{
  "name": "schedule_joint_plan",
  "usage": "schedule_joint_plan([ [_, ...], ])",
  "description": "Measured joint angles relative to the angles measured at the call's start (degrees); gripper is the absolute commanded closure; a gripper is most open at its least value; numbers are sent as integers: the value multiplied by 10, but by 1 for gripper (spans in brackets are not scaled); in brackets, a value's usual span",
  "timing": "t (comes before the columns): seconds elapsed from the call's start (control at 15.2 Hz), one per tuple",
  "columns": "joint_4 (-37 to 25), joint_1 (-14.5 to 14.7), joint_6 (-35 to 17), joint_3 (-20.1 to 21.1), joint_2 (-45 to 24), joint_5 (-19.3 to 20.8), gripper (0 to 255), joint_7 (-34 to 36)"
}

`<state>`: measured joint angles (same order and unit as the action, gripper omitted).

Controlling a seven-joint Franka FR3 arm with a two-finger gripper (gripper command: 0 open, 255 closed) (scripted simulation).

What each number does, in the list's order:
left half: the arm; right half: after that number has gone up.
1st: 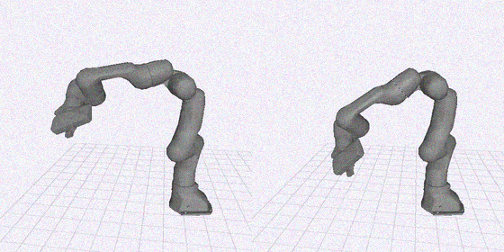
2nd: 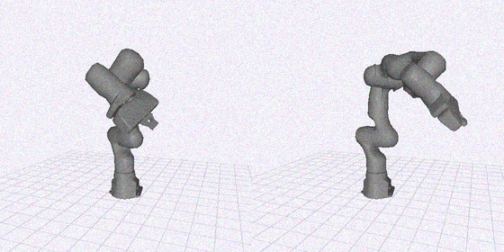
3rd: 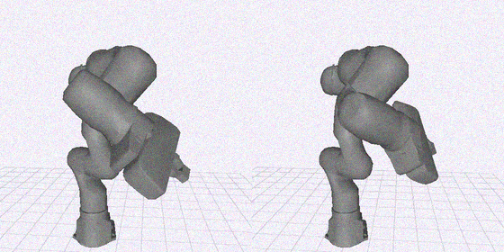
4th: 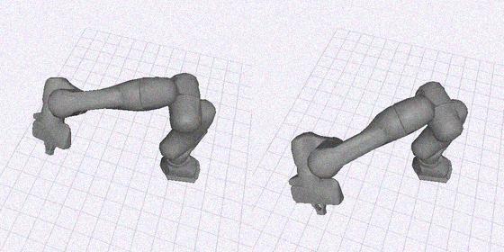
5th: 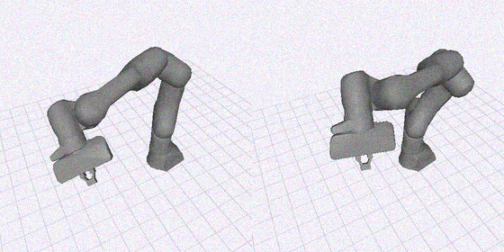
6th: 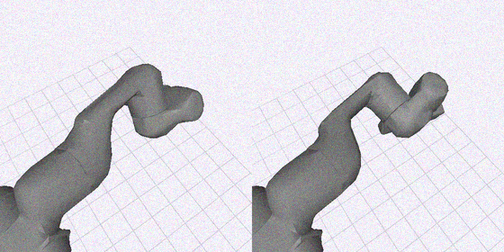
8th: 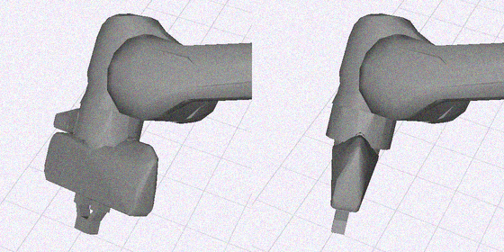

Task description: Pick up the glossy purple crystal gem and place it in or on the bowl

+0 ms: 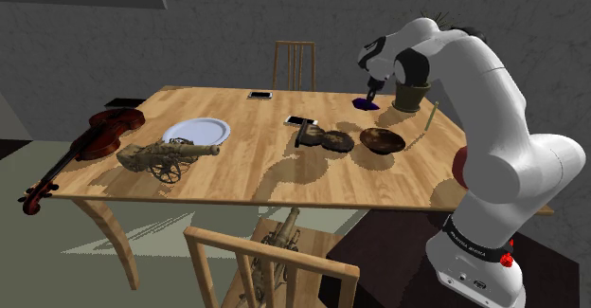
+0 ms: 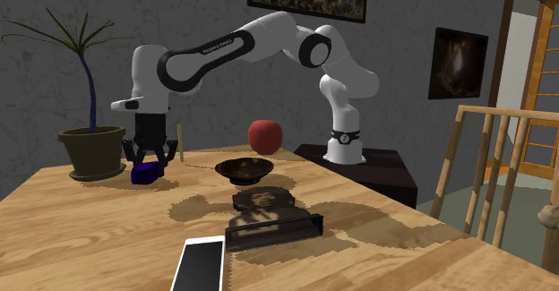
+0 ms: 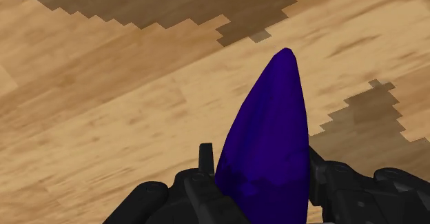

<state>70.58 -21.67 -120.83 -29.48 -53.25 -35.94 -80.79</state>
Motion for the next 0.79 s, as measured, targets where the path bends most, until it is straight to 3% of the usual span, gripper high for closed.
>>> schedule_joint_plan([
  [0.73,-12,5,51,-16,41,19,255,16],
  [0.79,10,14,45,-19,56,21,255,14],
])
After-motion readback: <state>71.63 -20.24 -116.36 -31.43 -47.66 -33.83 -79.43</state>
